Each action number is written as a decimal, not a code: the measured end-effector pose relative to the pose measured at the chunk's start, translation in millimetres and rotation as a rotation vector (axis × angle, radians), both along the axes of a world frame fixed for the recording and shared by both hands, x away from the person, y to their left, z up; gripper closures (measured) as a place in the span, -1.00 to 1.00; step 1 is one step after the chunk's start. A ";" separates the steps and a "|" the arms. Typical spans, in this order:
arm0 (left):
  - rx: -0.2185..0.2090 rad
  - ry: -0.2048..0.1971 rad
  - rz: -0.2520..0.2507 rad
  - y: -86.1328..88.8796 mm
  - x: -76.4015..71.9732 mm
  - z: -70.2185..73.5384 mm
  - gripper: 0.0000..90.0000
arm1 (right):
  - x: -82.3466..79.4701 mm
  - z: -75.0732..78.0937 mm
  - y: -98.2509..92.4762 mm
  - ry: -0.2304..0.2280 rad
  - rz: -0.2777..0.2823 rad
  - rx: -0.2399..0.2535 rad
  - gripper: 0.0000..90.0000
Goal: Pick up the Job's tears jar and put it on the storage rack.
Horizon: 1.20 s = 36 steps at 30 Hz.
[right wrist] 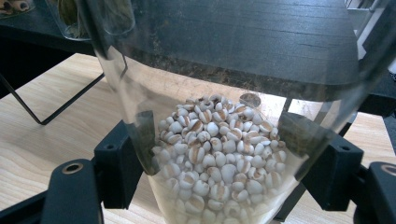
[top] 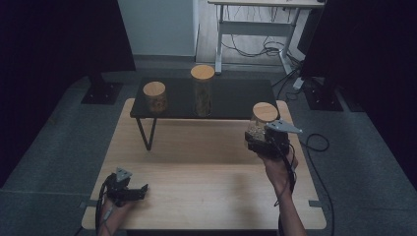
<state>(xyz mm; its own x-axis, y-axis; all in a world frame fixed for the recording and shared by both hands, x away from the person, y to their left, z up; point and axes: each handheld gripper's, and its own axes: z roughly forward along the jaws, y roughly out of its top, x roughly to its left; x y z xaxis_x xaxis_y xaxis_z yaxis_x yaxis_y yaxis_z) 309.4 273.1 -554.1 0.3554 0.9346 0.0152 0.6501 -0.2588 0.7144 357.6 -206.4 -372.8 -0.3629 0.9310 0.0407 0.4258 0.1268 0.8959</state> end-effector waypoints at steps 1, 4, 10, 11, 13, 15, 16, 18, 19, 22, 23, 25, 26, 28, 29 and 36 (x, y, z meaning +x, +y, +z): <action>0.000 0.000 0.000 0.0 0.0 0.0 -0.96 | 0.4 0.7 0.2 0.000 0.000 0.001 -0.45; 0.000 0.000 0.000 0.0 0.1 0.0 -0.96 | 1.5 2.1 0.8 0.000 0.002 0.000 -0.45; 0.001 -0.001 0.000 0.0 0.2 0.0 -0.96 | 4.5 5.6 2.5 0.000 0.004 0.000 -0.45; 0.001 0.000 0.000 0.0 0.2 0.0 -0.96 | 5.3 6.6 2.9 -0.001 0.003 0.000 -0.45; 0.001 0.000 0.000 0.0 0.2 0.0 -0.96 | 6.5 8.2 3.4 -0.001 0.003 0.001 -0.45; 0.001 0.000 0.000 0.0 0.2 0.0 -0.96 | 7.7 10.0 4.1 -0.001 0.002 0.000 -0.45; 0.001 0.000 0.000 0.0 0.2 0.0 -0.96 | 8.2 10.8 4.3 -0.001 0.003 -0.002 -0.45; 0.001 0.000 0.000 0.0 0.2 0.0 -0.96 | 9.5 13.2 5.2 -0.002 0.002 -0.003 -0.45; 0.001 0.000 0.000 0.0 0.2 0.0 -0.96 | 10.0 13.9 5.3 -0.004 0.002 -0.004 -0.45; 0.002 -0.001 0.000 0.0 0.2 0.0 -0.96 | 12.1 16.7 6.0 -0.005 0.001 -0.007 -0.45; 0.001 -0.001 0.000 0.0 0.2 0.0 -0.96 | 12.8 17.4 6.2 -0.005 0.000 -0.009 -0.45; 0.001 -0.001 0.000 0.0 0.2 0.0 -0.96 | 14.2 18.5 6.4 -0.004 -0.002 -0.010 -0.45; 0.001 -0.001 0.000 0.0 0.2 0.0 -0.96 | 14.8 19.0 6.5 -0.004 -0.003 -0.011 -0.45; 0.001 -0.001 0.000 0.0 0.2 0.0 -0.96 | 16.3 19.8 6.6 -0.004 -0.005 -0.012 -0.45; 0.001 0.000 0.000 0.0 0.2 0.0 -0.96 | 17.0 20.2 6.6 -0.004 -0.007 -0.012 -0.45; 0.001 -0.001 0.000 0.0 0.2 0.0 -0.96 | 22.0 24.0 6.5 -0.004 -0.015 -0.019 -0.45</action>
<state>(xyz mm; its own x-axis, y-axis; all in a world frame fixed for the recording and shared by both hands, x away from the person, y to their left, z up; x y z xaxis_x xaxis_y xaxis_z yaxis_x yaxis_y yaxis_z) 309.5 273.1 -554.1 0.3556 0.9345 0.0164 0.6494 -0.2596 0.7147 379.7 -199.9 -348.8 -0.3488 0.9369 0.0217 0.4245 0.1373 0.8950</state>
